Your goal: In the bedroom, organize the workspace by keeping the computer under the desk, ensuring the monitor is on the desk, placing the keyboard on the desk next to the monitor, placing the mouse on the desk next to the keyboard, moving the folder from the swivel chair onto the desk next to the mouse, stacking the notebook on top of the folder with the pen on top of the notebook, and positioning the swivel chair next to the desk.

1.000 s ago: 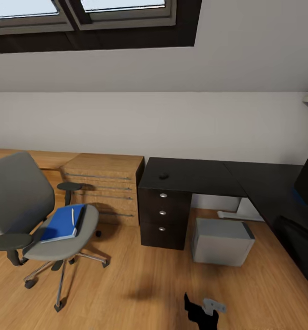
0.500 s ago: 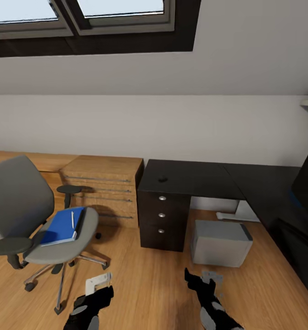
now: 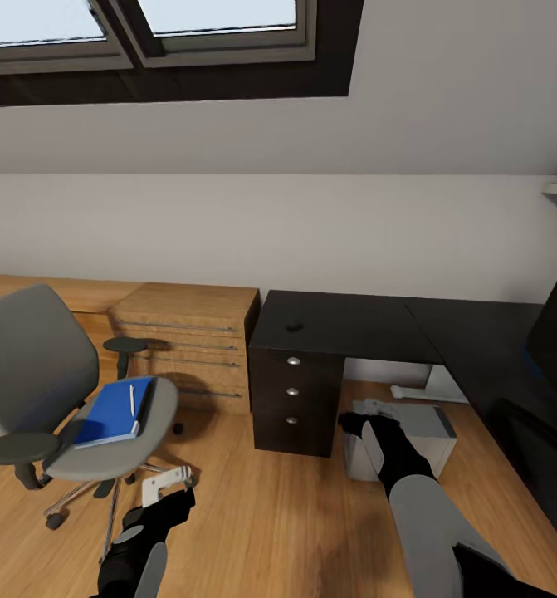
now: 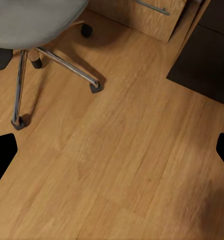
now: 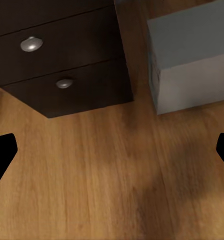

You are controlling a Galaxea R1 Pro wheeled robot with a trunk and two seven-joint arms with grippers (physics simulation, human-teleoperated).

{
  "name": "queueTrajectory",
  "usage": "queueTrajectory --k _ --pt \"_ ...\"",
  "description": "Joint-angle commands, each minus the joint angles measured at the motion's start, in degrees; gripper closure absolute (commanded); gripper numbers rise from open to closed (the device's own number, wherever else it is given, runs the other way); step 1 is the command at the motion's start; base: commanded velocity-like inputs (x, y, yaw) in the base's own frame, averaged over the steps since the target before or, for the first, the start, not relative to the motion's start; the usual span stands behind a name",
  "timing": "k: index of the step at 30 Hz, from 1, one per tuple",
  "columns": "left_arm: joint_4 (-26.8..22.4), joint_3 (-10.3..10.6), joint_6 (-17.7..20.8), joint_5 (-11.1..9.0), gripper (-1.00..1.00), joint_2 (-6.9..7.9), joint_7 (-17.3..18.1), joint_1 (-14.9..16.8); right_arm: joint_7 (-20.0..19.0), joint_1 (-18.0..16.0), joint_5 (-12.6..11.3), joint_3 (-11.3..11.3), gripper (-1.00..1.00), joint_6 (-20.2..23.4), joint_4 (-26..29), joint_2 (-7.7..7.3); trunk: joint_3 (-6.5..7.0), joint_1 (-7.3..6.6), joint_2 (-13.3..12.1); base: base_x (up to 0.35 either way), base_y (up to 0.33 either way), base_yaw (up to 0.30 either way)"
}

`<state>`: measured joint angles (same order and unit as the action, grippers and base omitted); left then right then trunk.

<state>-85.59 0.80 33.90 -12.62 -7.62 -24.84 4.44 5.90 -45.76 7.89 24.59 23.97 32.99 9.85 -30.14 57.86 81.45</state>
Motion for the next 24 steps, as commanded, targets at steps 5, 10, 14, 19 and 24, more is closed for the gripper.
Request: queueTrajectory --k 5,10,14,19,24 --pt "-0.1 0.1 -0.4 -0.6 -1.00 0.05 -0.5 0.0 -0.3 -0.2 0.7 0.3 -1.00 0.6 0.4 0.14 -0.06 0.00 0.0 0.027 0.000 0.000" --pt "-1.7 0.7 -0.5 -0.6 -1.00 -0.07 -0.7 0.0 -1.9 0.7 0.8 -1.3 -1.00 -1.0 -1.1 0.15 -0.06 0.00 0.0 0.087 0.000 0.000" --pt "-1.2 0.3 -0.6 -0.6 -1.00 -0.27 -0.6 0.0 -2.4 0.1 0.9 -2.6 -1.00 -1.1 -0.1 0.15 -0.06 0.00 0.0 0.221 0.000 0.000" --pt "-1.1 0.2 -0.7 -0.6 -1.00 -0.10 -0.6 0.0 -3.9 0.0 1.0 -4.2 -1.00 -1.5 0.3 0.15 -0.06 0.00 0.0 0.302 0.000 0.000" --pt "-1.0 0.2 -0.7 -0.6 -1.00 -0.11 -0.6 0.0 -4.6 0.0 1.0 -5.9 -1.00 -1.6 0.4 0.15 -0.06 0.00 0.0 0.318 0.000 0.000"
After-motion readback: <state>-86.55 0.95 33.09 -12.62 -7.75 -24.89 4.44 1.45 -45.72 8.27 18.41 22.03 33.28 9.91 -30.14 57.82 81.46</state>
